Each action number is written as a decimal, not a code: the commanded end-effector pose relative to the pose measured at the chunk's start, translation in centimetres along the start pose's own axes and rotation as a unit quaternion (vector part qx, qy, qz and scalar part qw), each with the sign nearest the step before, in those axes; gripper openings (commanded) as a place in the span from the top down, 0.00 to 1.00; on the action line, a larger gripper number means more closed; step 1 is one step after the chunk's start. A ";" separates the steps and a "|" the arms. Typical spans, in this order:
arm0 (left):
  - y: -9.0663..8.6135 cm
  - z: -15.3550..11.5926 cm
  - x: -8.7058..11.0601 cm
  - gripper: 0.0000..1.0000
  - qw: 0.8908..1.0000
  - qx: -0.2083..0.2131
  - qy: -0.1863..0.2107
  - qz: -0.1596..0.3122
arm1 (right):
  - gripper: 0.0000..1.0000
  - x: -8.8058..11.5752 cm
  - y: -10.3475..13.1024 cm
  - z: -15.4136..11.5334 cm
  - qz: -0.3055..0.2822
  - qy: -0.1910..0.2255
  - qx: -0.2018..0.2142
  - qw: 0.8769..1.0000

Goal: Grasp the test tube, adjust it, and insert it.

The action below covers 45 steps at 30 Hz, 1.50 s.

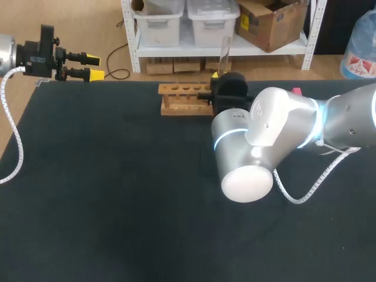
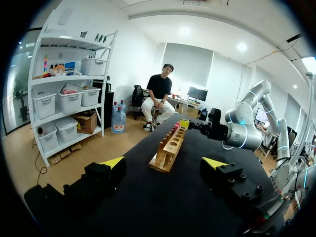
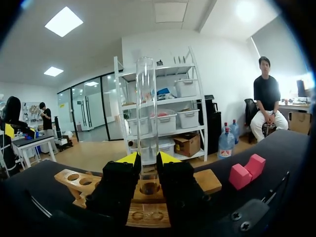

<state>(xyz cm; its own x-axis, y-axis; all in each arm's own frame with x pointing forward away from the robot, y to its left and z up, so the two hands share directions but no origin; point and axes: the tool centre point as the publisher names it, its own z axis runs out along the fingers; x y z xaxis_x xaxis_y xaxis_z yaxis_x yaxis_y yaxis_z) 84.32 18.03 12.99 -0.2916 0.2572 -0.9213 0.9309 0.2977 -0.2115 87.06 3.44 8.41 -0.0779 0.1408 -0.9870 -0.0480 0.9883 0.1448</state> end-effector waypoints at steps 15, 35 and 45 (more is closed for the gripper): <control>0.1 0.0 0.1 0.00 1.000 0.000 -0.001 0.001 | 0.55 0.3 -0.4 -0.4 -0.008 0.008 -0.161 0.987; 0.1 0.0 0.1 0.00 1.000 0.000 -0.001 0.001 | 0.00 -3.0 0.3 -2.1 0.036 -0.002 -0.218 0.975; 0.1 0.0 0.1 0.00 1.000 0.000 -0.001 0.001 | 0.00 -6.5 1.5 -5.6 0.067 0.013 -0.363 0.929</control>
<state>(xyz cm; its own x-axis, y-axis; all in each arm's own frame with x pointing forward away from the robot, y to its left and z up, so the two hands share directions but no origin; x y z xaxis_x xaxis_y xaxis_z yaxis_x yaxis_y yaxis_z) 84.32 18.03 12.99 -0.2916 0.2572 -0.9213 0.9309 0.2978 -0.2115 83.47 4.89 14.11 -0.1326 0.2590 -0.9567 -0.0787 0.9595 0.2707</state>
